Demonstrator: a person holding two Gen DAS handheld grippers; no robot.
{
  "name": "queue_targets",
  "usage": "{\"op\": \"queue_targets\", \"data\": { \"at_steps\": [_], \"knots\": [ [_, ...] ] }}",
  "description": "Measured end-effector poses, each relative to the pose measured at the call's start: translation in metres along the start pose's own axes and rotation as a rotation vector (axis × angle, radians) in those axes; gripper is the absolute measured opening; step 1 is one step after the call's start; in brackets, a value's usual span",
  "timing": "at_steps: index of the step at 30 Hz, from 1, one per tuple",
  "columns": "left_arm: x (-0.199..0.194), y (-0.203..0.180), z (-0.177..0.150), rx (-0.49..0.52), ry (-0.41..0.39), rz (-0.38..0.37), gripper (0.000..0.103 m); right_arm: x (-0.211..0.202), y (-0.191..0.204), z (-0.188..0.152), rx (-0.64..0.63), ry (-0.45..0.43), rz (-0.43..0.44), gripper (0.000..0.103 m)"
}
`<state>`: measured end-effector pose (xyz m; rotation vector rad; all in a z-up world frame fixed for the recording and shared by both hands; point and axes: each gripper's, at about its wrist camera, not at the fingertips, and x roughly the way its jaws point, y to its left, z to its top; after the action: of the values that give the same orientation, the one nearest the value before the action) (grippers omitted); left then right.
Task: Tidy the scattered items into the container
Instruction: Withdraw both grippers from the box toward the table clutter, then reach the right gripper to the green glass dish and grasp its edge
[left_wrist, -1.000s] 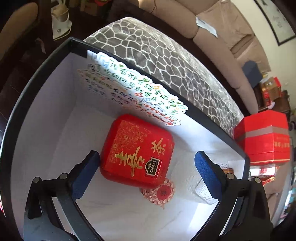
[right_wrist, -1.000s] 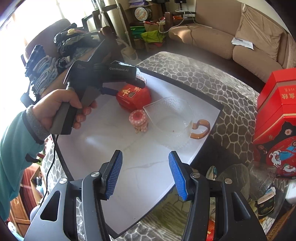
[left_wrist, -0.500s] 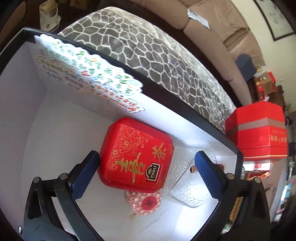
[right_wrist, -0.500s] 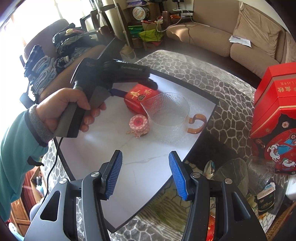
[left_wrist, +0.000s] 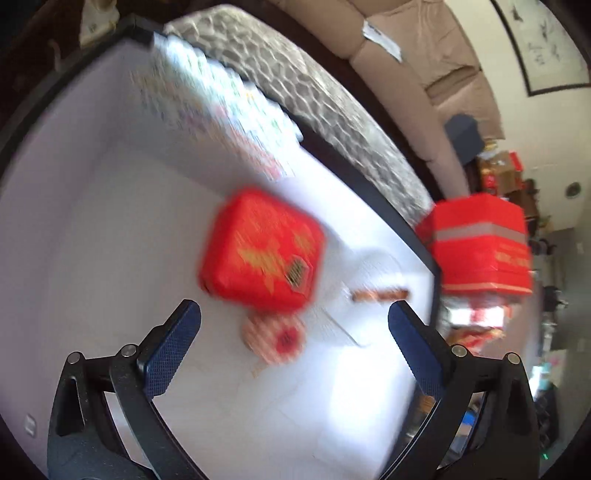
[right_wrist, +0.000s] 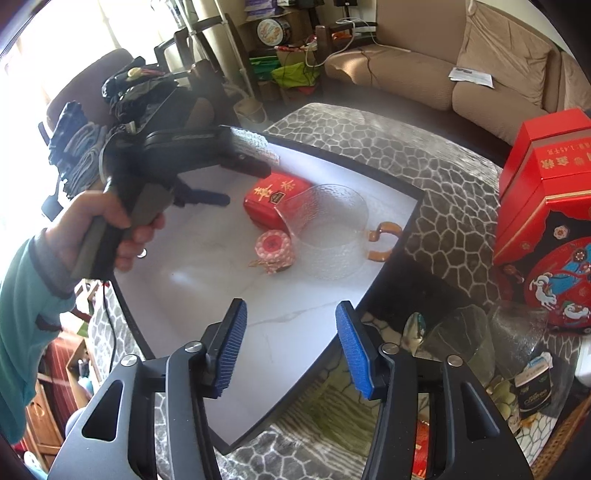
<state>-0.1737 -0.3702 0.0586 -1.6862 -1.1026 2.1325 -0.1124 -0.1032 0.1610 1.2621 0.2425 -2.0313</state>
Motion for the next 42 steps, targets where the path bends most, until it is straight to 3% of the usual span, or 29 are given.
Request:
{"op": "queue_targets", "data": {
  "at_steps": [2,4,9,12,16,18,22,28,35,42],
  "knots": [
    [0.006,-0.007,-0.007,0.028,0.029,-0.038,0.101,-0.003,0.001,0.0,0.02,-0.015,0.008,0.052],
    [0.013,-0.014,-0.008,0.063,0.022,0.011,0.101,-0.008,0.002,-0.002,0.035,-0.025,0.02,0.052],
    [0.027,-0.008,0.012,0.004,0.011,-0.023,0.103,-0.018,0.005,-0.012,0.025,-0.022,0.01,0.052],
    [0.041,-0.002,0.018,-0.038,0.067,-0.03,0.103,-0.023,-0.001,-0.015,0.036,-0.023,-0.003,0.052],
    [0.04,-0.004,0.006,-0.001,0.089,-0.024,0.102,-0.035,-0.012,-0.02,0.066,-0.047,0.002,0.052],
    [0.024,-0.01,-0.006,0.048,0.062,-0.037,0.102,-0.046,-0.02,-0.026,0.083,-0.068,-0.005,0.052],
    [-0.021,-0.043,-0.047,0.209,-0.02,-0.066,0.103,-0.075,-0.048,-0.048,0.15,-0.098,-0.04,0.053],
    [-0.045,-0.112,-0.132,0.482,-0.132,-0.009,0.103,-0.127,-0.102,-0.104,0.276,-0.127,-0.157,0.065],
    [0.0,-0.199,-0.238,0.716,-0.169,0.057,0.103,-0.158,-0.148,-0.186,0.402,-0.123,-0.236,0.065],
    [0.059,-0.204,-0.304,0.779,-0.217,0.157,0.103,-0.141,-0.157,-0.244,0.448,-0.147,-0.2,0.065]
  ]
}}
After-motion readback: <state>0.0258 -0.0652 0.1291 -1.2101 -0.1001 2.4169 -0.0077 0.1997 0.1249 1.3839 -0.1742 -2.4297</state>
